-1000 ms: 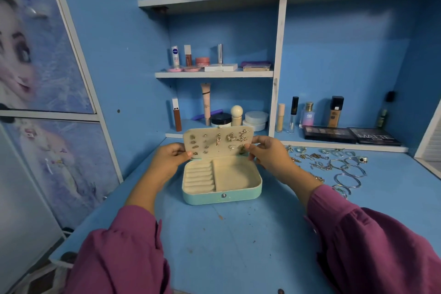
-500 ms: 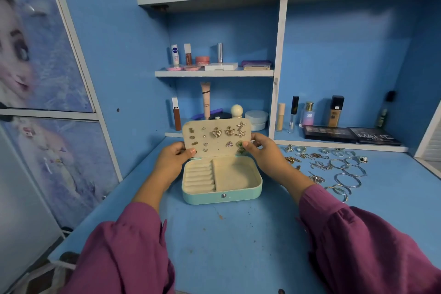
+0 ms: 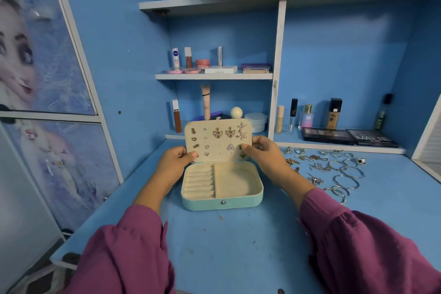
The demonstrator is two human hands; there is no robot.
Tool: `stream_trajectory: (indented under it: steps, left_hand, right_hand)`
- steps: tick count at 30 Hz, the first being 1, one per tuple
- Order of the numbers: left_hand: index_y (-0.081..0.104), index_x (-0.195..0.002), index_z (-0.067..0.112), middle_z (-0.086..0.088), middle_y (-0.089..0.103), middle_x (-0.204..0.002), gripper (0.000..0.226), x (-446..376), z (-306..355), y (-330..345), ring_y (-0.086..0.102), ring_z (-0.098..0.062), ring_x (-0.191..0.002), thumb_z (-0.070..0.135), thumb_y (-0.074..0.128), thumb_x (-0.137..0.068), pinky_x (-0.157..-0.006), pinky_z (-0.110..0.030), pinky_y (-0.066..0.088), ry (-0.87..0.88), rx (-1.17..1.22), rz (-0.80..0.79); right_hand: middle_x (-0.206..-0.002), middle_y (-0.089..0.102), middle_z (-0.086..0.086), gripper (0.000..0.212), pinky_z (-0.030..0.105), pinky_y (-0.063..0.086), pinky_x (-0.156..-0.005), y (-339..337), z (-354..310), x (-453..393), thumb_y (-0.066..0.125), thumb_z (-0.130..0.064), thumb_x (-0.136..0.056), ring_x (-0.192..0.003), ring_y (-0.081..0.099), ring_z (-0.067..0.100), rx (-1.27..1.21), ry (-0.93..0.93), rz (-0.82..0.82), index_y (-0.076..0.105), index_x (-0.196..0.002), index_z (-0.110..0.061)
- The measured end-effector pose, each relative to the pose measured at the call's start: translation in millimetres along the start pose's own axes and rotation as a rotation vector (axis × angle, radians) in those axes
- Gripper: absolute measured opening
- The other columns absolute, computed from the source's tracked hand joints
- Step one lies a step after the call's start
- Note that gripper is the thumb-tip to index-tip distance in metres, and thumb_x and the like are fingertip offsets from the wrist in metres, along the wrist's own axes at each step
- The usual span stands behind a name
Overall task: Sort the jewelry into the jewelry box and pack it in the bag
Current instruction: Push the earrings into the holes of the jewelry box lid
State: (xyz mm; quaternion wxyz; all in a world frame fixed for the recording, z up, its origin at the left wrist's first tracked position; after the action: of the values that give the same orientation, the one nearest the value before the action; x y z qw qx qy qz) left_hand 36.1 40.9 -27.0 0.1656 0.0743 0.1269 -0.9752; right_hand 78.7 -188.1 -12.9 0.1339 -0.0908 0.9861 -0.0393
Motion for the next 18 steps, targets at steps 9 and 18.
stream_trajectory:
  steps: [9,18]
  left_hand:
    - [0.067,-0.104,0.015,0.002,0.071,-0.099,0.014,0.6,-0.6,-0.4,0.067,-0.016,-0.094,0.015,0.057,-0.094,-0.088,-0.032,0.052,0.004,-0.082,-0.062]
    - [0.069,-0.093,0.009,-0.001,0.072,-0.093,0.009,3.8,2.7,-1.1,0.067,-0.015,-0.087,0.012,0.061,-0.091,-0.073,-0.021,0.050,-0.024,-0.019,-0.057]
  right_hand:
    - [-0.093,0.065,0.003,0.005,0.018,0.049,-0.073,0.8,3.2,-3.1,0.057,-0.016,-0.094,-0.081,0.060,0.011,0.095,-0.007,-0.001,0.061,-0.095,-0.018]
    - [-0.104,0.068,0.004,0.024,0.035,0.052,-0.090,-4.0,7.7,-0.8,0.073,-0.014,-0.081,-0.098,0.064,0.020,0.142,0.053,-0.095,0.058,-0.101,-0.015]
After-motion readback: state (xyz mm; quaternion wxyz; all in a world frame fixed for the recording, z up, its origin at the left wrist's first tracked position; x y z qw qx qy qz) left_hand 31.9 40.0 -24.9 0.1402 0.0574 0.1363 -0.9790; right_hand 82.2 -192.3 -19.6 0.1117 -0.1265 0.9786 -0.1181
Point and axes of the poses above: each hand's wrist, its own x-axis away from the middle knuckle, its own y-axis out of the palm, z = x × y, the point moved 4 cm from there along -x, towards the middle knuckle
